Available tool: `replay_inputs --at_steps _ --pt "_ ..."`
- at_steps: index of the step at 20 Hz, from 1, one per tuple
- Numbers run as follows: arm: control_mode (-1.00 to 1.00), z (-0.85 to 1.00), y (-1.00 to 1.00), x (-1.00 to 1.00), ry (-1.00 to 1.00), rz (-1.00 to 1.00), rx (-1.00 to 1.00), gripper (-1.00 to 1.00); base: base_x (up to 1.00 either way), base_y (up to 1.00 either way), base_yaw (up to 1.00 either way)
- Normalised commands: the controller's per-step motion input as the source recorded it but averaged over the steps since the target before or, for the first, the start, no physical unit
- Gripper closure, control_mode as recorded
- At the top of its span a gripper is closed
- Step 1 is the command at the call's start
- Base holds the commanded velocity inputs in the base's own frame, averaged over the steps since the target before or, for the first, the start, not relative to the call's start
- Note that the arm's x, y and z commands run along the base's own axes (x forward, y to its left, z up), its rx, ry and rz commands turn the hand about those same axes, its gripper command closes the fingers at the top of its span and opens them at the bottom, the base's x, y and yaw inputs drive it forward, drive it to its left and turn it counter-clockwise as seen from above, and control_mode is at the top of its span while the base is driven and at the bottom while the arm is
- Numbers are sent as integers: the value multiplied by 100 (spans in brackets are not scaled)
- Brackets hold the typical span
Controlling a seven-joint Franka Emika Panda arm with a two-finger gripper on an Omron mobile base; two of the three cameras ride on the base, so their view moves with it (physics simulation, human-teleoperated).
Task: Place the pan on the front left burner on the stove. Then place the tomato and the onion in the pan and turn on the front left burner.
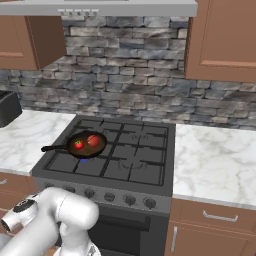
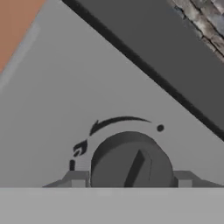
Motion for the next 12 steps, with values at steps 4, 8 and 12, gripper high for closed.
replay_inputs --at_steps 4,8,12 --pt "-100 0 8 0 0 11 -50 100 0 0 0" --pt "-100 0 7 0 0 12 -48 100 0 0 0" --pt "-100 0 5 0 0 11 -39 100 0 0 0"
